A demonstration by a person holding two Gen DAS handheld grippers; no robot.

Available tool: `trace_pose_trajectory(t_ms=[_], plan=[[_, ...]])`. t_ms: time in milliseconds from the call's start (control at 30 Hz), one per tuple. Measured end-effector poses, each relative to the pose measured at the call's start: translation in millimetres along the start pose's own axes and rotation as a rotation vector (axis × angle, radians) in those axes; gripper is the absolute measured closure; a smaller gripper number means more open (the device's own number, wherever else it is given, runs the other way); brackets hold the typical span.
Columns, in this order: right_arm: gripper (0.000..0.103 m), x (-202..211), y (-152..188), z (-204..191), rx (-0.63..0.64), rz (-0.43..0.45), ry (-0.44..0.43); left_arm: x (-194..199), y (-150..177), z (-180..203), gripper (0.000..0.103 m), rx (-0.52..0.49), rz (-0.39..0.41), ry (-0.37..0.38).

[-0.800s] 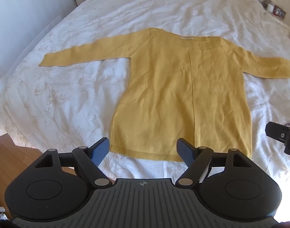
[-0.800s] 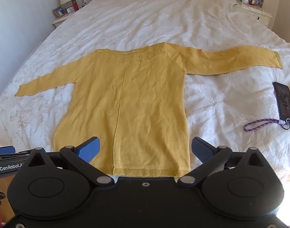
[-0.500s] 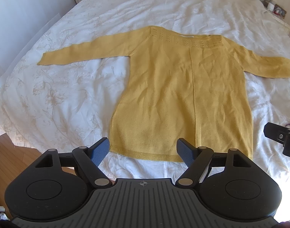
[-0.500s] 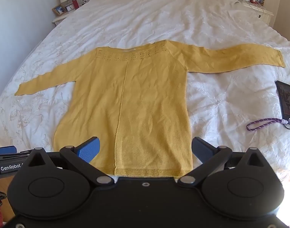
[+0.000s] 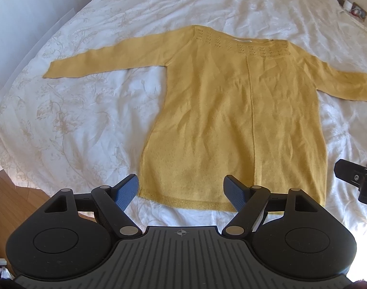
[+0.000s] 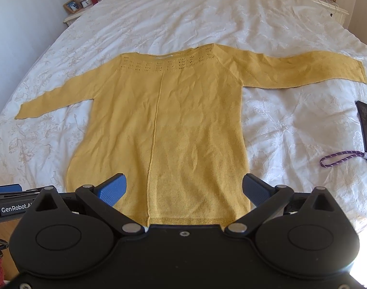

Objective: Fold small clothes
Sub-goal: 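Move the right gripper over the sweater's sleeve nearest it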

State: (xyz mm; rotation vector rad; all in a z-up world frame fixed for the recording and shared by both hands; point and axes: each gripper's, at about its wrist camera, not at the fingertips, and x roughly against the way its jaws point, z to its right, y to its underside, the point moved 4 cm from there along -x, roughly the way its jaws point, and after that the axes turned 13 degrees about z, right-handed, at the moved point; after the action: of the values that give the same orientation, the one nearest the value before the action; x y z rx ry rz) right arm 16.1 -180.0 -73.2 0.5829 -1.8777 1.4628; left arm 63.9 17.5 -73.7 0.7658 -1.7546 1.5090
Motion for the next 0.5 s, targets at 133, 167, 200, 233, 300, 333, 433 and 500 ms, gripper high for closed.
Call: trace_pose_trajectory(t_ms=[133, 167, 200, 233, 300, 333, 433, 500], plan=[[0.001, -11.4, -5.8, -4.9, -0.005, -0.021, 0.003, -11.6, -11.3, -2.8, 0.026, -0.005, -0.016, 0.0], [0.001, -14.2, -7.9, -5.9, -0.007, -0.021, 0.002, -14.7, -14.3, -3.7, 0.026, -0.005, -0.019, 0.0], [0.001, -18.2, -11.8, -7.4, -0.011, -0.015, -0.002, -19.3, -18.8, -4.9, 0.026, -0.006, -0.023, 0.0], [0.001, -21.8, -15.3, -8.9, -0.016, -0.014, -0.007, -23.1, -22.6, -5.8, 0.026, -0.007, -0.025, 0.0], [0.001, -28.0, -21.5, -11.4, -0.022, -0.011, -0.012, -31.4, -32.4, -8.8, 0.026, -0.005, -0.028, 0.004], [0.001, -32.0, -26.2, -12.6, -0.03, -0.011, -0.019, -35.0, -37.0, -10.0, 0.026, -0.003, -0.026, 0.007], [0.001, -40.7, -42.1, -16.9, -0.064, 0.014, -0.053, -46.9, -55.3, -14.2, 0.026, 0.015, -0.01, 0.029], [0.001, -45.8, -53.9, -18.7, -0.079, 0.04, -0.064, -51.3, -68.3, -15.8, 0.026, 0.032, 0.022, 0.055]])
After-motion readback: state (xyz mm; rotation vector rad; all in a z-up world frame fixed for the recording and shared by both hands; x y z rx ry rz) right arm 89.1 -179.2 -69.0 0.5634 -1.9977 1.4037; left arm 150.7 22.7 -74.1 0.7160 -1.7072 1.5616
